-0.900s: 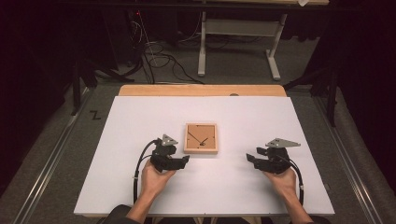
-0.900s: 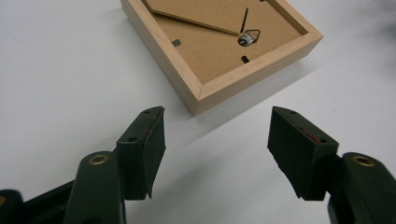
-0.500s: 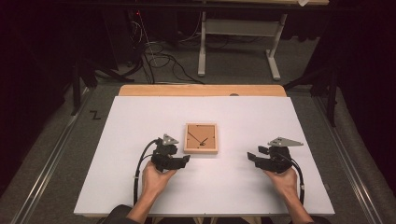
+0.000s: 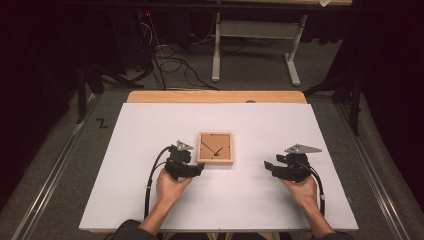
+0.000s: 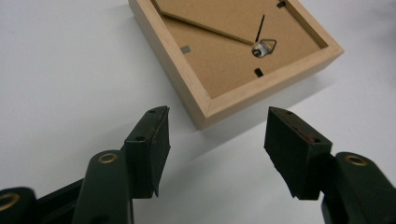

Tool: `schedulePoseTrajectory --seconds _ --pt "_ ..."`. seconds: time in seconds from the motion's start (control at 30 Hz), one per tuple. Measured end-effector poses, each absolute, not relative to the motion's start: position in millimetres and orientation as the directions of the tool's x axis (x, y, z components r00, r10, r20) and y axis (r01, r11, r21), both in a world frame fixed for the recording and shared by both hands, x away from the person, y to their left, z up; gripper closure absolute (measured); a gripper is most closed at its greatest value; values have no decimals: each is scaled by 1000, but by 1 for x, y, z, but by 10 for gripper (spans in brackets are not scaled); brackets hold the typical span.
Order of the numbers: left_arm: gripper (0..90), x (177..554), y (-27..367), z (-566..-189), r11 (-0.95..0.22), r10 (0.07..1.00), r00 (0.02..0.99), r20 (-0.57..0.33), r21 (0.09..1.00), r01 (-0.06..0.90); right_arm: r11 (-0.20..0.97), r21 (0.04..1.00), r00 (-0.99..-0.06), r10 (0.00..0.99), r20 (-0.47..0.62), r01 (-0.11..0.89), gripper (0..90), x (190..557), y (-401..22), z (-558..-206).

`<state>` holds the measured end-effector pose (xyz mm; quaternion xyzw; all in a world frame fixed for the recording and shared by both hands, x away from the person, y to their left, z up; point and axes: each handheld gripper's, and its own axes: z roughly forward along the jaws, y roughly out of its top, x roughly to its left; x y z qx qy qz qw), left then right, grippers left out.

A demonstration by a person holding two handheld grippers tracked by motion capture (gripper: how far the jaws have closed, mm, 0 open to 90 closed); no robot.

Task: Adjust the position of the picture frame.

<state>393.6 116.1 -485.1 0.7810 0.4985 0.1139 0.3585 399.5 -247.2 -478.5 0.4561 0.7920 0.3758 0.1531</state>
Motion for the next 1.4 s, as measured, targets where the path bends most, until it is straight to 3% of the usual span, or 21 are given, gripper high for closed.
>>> schedulePoseTrajectory --seconds 0.73,1.4 --pt "494 426 109 -494 -151 888 398 -229 674 723 316 739 -554 827 92 595 433 401 -246 -481" --pt "748 428 115 -494 -150 875 419 -243 685 712 337 734 -576 812 90 590 478 401 -242 -481"
